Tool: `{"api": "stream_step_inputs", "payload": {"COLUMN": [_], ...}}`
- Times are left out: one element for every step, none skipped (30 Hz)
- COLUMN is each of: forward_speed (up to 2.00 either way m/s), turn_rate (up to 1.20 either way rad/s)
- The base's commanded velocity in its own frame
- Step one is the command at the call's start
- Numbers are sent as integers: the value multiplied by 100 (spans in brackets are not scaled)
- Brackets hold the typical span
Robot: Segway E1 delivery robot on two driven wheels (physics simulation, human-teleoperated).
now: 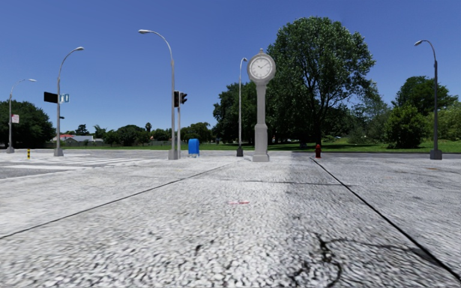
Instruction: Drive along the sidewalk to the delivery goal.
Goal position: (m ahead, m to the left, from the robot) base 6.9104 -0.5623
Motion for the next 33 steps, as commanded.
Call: {"api": "stream_step_inputs", "payload": {"forward_speed": [200, 200, 200, 200, 200, 200, 200, 200, 200, 200, 200, 200, 200, 200, 200, 200, 200, 200, 200, 200, 200, 200, 200, 200, 200, 200, 200, 200, 200, 200, 200, 200, 200], "turn_rate": [0, 0, 0, 0, 0, 0, 0, 0, 0, -6, -6, -19, -28, -43, -43, -47, -48, -2, -2, 0, 0, 0, 0, 0, 0, 0, 0, 0, 0, 0, 0, 0, 0]}}
